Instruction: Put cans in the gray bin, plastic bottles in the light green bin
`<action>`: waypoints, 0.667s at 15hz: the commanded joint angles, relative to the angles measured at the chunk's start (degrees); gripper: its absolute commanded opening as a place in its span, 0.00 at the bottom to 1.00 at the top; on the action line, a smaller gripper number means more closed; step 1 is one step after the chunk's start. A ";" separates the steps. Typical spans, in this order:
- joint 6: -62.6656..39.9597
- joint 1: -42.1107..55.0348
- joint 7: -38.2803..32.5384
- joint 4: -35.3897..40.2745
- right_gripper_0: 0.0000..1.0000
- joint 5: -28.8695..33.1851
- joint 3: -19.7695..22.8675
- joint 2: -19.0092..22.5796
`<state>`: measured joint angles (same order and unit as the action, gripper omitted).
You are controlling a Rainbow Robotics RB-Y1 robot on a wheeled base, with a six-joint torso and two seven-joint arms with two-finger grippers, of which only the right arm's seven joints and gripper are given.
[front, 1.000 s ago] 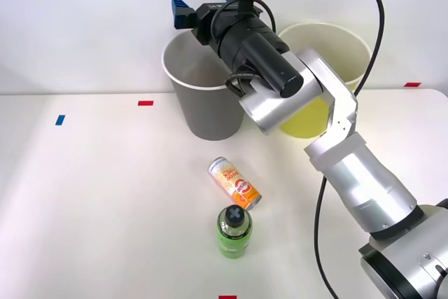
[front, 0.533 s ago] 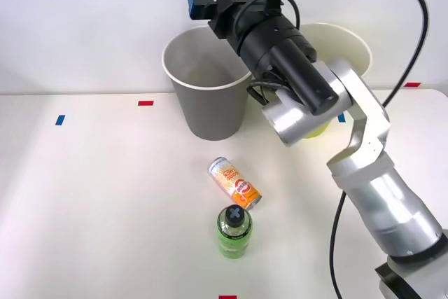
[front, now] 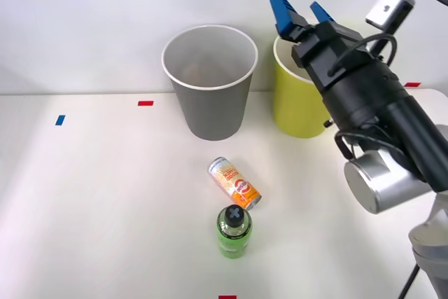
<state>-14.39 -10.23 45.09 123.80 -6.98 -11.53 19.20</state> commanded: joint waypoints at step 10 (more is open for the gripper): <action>8.32 43.28 0.09 14.63 1.00 0.74 9.86 1.54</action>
<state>-6.81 31.24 44.97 138.37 -6.31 -2.62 21.34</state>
